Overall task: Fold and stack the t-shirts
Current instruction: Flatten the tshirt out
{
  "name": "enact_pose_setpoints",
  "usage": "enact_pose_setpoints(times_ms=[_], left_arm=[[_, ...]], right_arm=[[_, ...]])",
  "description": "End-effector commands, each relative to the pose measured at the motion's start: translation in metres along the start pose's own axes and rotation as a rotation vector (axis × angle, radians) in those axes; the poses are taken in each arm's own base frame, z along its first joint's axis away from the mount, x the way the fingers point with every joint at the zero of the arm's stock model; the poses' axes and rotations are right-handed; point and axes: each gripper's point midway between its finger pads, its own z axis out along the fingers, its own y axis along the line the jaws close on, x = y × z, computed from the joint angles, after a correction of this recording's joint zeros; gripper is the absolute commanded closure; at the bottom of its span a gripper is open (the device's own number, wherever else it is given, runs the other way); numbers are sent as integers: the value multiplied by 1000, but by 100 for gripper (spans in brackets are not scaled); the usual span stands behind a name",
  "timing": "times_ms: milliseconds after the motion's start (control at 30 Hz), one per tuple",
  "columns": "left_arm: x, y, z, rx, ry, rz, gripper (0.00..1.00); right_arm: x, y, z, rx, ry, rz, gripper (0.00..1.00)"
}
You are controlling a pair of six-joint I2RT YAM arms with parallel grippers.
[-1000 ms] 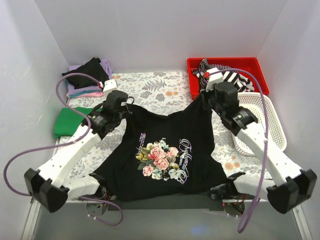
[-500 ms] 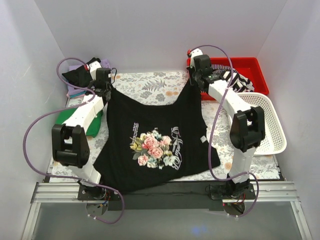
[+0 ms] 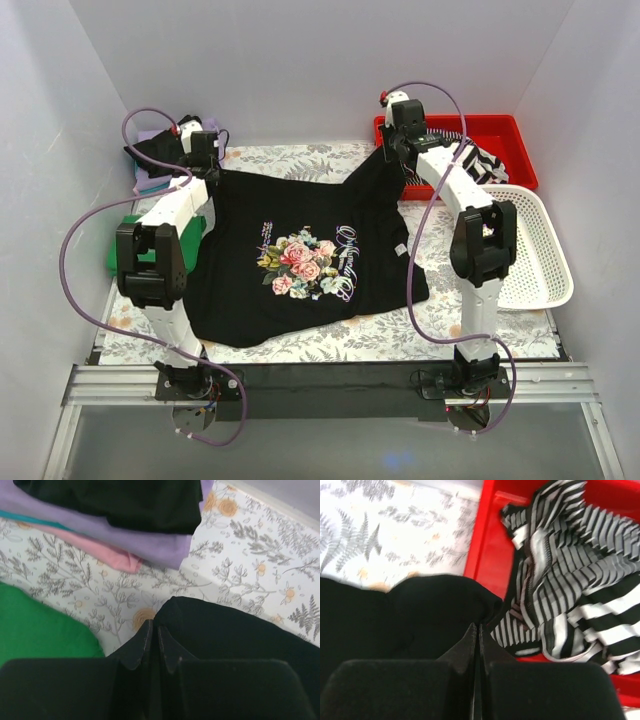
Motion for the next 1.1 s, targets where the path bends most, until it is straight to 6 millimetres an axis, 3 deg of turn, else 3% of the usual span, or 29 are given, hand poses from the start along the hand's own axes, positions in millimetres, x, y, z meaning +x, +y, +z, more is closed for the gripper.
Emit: enact_pose_setpoints(times_ms=[0,33,100,133,300,333,467,500,567,667,800,867,1033,1067], left_arm=[[-8,9,-26,9,4,-29,100],[3,11,-30,8,45,-41,100],[13,5,-39,63,89,-50,100],[22,10,-42,51,119,-42,100],[30,50,-44,-151,131,10,100],[34,59,-45,-191,150,34,100],[18,83,-38,-234,148,-10,100],[16,79,-37,-201,149,-19,100],[-1,101,-27,-194,139,-74,100],[-20,112,-23,-210,87,-49,100],[-29,109,-25,-169,50,-65,100],[-28,102,-27,-116,54,-86,100],[-6,83,-35,-1,131,-134,100],[-8,79,-42,28,126,-143,100]], right_arm=[[1,21,-24,-130,-3,27,99],[-5,26,-38,-166,-22,31,99],[11,30,-47,-190,10,33,99],[7,30,-60,-202,-7,34,99],[42,25,-86,-193,77,28,99],[42,16,-91,-142,77,25,99],[51,-4,-93,-34,104,14,99],[49,-8,-91,-18,100,16,99],[43,-15,-89,15,104,11,99],[31,-23,-80,49,89,15,99],[20,-14,-64,-17,81,13,99],[12,-9,-66,-44,71,18,99],[19,14,-80,-184,82,33,99],[29,20,-82,-215,104,37,99]])
